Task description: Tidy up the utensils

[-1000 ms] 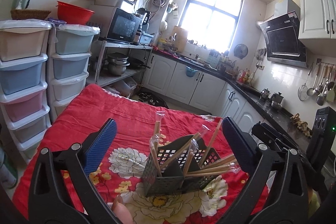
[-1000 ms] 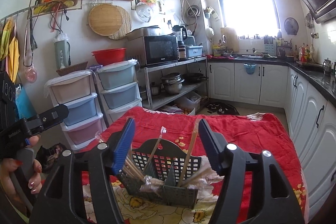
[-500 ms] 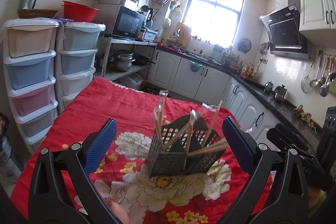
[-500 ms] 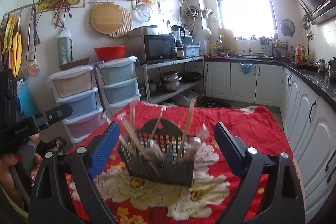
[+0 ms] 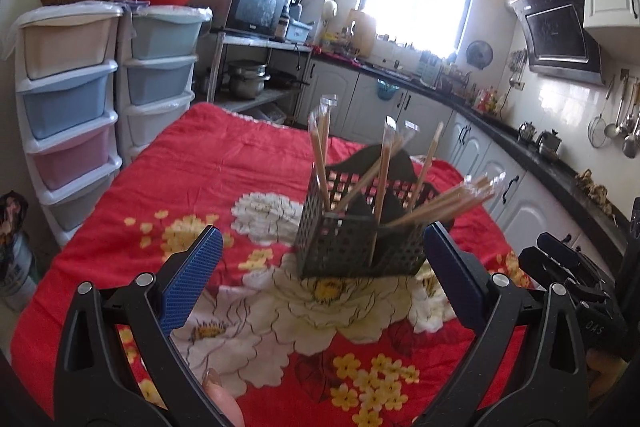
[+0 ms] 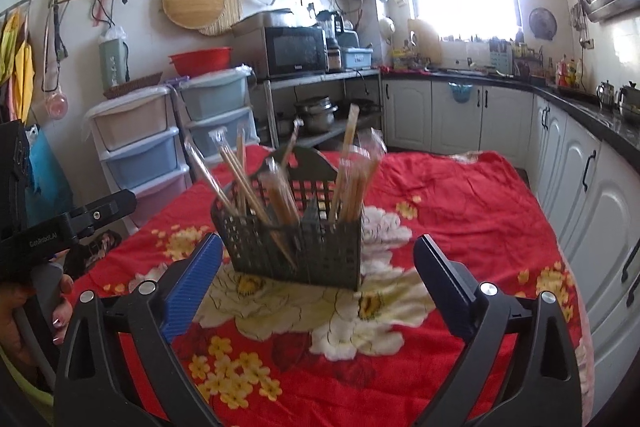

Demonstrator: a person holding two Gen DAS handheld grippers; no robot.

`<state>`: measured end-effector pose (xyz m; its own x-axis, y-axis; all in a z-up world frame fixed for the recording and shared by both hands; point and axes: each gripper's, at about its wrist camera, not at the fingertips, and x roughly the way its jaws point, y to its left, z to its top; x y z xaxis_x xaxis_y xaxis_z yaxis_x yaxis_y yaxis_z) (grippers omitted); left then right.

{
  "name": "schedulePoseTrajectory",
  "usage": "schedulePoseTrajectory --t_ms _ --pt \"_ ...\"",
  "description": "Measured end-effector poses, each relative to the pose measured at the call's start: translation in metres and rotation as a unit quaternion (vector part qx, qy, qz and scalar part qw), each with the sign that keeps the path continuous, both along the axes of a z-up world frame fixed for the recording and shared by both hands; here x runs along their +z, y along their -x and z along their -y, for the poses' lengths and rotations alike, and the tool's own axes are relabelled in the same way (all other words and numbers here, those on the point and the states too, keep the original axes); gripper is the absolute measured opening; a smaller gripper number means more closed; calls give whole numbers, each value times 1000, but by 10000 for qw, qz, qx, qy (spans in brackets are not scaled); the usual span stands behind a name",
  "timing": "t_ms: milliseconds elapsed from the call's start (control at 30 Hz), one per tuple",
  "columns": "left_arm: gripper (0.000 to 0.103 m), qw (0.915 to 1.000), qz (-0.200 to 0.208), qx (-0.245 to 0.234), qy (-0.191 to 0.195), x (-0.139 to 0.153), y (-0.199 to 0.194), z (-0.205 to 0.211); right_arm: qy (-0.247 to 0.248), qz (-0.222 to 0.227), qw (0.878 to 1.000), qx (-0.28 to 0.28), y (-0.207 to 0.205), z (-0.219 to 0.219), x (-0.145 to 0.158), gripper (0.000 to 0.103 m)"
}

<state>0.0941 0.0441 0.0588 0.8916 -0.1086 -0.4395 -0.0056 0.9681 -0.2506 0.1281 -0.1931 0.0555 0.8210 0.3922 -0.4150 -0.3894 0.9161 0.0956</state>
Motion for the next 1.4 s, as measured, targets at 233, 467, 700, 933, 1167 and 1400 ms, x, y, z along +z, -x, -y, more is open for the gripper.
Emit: schedulePoseTrajectory --t_ms 233,467,700,933,1167,1400 --pt "92 9998 -55 -79 -184 -23 9 14 67 -281 9996 38 5 -2 -24 94" --pt "92 9996 164 -96 -227 -41 22 22 264 -199 9994 -48 16 -3 -41 95" --pt "92 9984 445 -60 -351 -50 32 28 259 254 9989 -301 30 2 -53 96" --pt "92 9962 712 109 -488 -55 38 30 63 870 9949 -510 46 7 -58 96" --pt "92 9955 778 109 -525 -57 40 31 -3 912 9944 -538 46 8 -61 96" --pt "92 9952 824 134 -504 -56 41 31 -48 886 9943 -587 47 10 -62 96"
